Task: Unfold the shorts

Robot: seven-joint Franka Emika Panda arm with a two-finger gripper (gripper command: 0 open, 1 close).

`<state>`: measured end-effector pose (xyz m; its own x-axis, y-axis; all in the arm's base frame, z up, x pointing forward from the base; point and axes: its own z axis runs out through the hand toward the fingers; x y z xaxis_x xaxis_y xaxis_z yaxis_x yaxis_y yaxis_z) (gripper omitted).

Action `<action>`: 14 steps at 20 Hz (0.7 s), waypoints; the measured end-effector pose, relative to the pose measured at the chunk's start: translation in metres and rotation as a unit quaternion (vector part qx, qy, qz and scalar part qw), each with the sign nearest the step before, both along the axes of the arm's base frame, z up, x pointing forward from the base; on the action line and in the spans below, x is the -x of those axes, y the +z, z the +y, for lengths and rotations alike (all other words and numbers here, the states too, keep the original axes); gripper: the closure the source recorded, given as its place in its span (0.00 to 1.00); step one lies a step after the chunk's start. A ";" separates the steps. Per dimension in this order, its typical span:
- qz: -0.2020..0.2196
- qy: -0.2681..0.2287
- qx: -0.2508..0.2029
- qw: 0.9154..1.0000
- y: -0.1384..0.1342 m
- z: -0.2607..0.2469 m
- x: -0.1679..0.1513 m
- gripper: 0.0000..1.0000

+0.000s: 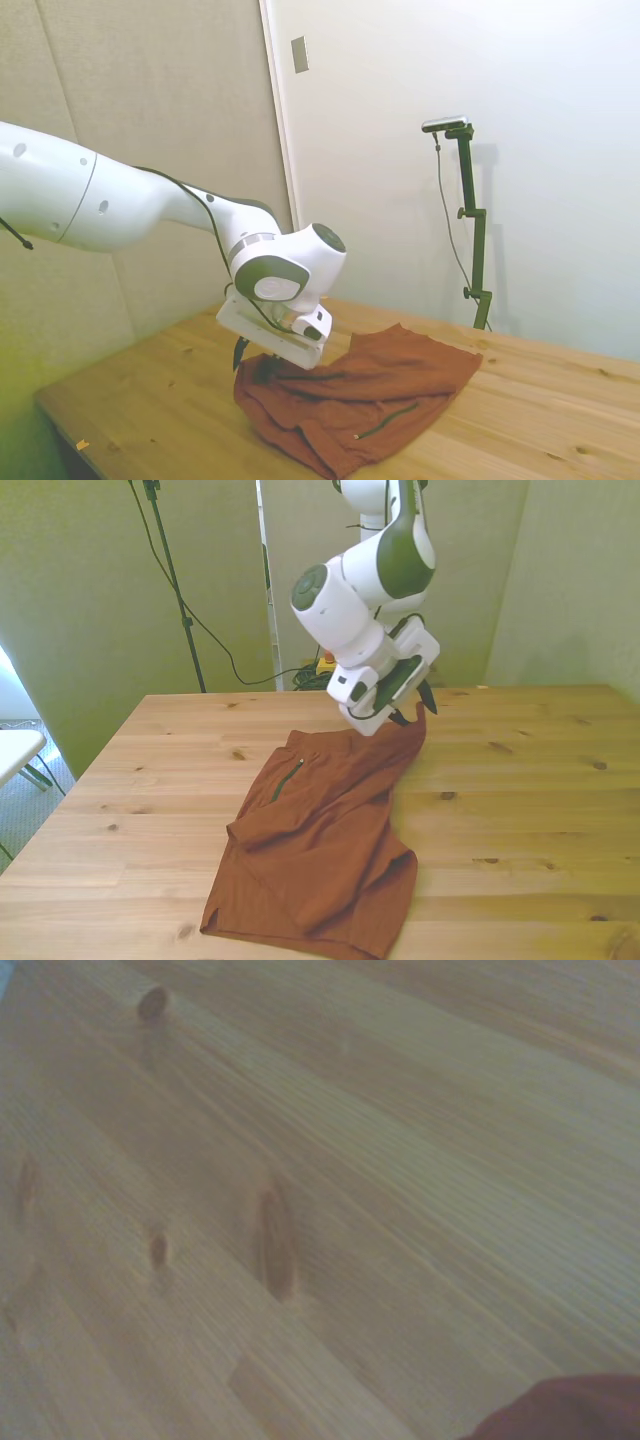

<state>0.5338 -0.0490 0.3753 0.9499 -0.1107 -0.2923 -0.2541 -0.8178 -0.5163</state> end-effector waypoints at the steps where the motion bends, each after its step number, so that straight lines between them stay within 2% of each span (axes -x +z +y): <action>1: 0.000 0.010 -0.003 1.000 -0.002 0.012 -0.001 0.00; 4: -0.002 0.029 -0.004 1.000 -0.002 0.035 -0.003 0.00; 6: -0.006 0.012 0.005 1.000 0.002 0.036 -0.003 0.00; 8: -0.012 -0.034 0.029 0.999 0.015 0.028 -0.007 0.00; 10: -0.032 -0.080 0.061 0.994 0.034 0.003 -0.020 0.00; 14: -0.066 -0.183 0.107 0.975 0.068 -0.067 -0.055 0.00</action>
